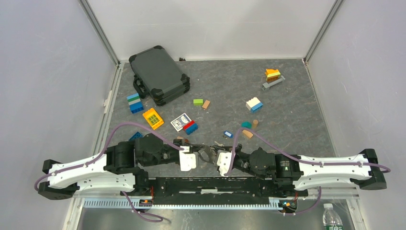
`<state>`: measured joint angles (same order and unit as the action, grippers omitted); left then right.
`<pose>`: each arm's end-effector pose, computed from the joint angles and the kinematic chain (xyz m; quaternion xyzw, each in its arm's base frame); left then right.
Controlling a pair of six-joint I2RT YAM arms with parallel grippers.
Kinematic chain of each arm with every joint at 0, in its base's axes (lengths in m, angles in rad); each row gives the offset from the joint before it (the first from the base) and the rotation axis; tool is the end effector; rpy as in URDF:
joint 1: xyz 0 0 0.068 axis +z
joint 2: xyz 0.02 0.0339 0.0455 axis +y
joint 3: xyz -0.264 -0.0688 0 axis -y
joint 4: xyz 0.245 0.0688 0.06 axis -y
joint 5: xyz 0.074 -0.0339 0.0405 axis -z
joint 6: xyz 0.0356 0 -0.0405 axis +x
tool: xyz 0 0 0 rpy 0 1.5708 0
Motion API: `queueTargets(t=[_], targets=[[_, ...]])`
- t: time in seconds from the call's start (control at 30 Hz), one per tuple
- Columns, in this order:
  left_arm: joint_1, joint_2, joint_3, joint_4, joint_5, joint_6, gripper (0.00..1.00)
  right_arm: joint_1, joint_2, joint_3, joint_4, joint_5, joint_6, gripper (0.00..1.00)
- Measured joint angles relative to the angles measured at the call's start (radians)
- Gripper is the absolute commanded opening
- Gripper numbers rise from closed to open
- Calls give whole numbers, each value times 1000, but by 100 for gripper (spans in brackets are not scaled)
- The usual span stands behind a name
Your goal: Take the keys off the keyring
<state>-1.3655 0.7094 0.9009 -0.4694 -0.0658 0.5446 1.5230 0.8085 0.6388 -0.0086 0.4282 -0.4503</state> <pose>0.0337 -0.1504 0.3610 0.6398 0.4770 -0.2161 0.5625 0.0240 0.1931 0.3033 -0.5503 0.5271 0.1801 0.6220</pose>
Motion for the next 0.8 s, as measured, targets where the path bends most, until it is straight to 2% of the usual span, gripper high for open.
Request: queueTargets(t=[0.2, 0.4, 0.57, 0.63, 0.7, 0.8], targets=[[0, -15, -34, 18, -1, -2, 4, 0, 5, 0, -5, -1, -18, 0], [0, -66, -104, 91, -1, -36, 29, 0, 7, 9, -25, 5, -34, 0], [0, -121, -171, 167, -2, -82, 36, 0, 36, 66, -50, 46, -36, 0], [0, -146, -190, 196, -3, -93, 42, 0, 53, 94, -64, 71, -31, 0], [0, -177, -210, 225, -5, -103, 53, 0, 72, 121, -80, 100, -17, 0], [0, -217, -227, 264, -11, -113, 58, 0, 96, 152, -101, 138, 6, 0]])
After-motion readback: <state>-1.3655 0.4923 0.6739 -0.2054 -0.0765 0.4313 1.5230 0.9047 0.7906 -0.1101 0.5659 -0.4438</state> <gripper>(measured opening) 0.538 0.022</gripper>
